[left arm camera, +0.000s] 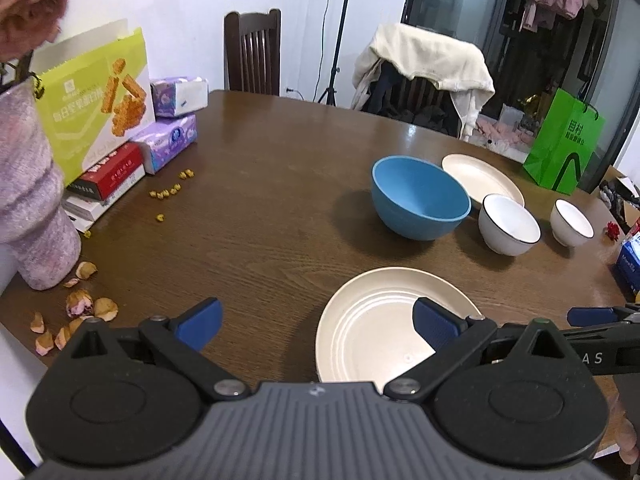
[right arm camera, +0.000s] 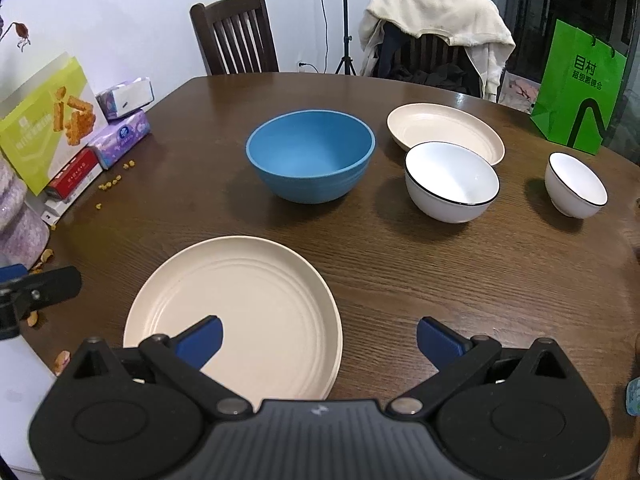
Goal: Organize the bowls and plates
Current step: 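Withdraw both open grippers up from the stacked plates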
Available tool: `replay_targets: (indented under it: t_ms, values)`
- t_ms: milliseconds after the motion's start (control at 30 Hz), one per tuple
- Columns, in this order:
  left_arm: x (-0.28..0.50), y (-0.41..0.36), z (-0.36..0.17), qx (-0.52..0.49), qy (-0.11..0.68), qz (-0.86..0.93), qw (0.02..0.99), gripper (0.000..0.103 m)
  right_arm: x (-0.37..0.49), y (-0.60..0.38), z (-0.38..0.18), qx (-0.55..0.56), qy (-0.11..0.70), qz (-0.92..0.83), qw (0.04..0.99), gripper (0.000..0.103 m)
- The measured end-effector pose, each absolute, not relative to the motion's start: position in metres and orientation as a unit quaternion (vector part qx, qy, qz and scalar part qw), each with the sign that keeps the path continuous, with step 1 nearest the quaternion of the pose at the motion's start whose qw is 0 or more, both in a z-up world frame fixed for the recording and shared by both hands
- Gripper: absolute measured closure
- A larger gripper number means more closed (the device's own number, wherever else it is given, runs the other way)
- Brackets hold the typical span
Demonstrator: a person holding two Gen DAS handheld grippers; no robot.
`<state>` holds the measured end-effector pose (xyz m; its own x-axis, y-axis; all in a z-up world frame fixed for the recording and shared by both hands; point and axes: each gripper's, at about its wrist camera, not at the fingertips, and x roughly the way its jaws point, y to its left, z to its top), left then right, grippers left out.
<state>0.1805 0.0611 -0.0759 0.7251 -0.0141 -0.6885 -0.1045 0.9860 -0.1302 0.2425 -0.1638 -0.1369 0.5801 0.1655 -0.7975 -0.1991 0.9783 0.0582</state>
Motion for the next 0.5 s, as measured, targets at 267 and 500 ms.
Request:
replay_targets:
  t_ms: [267,500]
  values:
    - [0.162,0.068,-0.067,-0.081,0.352,0.03,0.932,0.0,0.229,-0.165,-0.128,-0.011,0.436,0.103,0.894,0.0]
    - [0.149,0.068,-0.061,-0.078,0.343,0.026,0.936,0.0,0.214,-0.167,-0.121,-0.003,0.43,0.101,0.897,0.0]
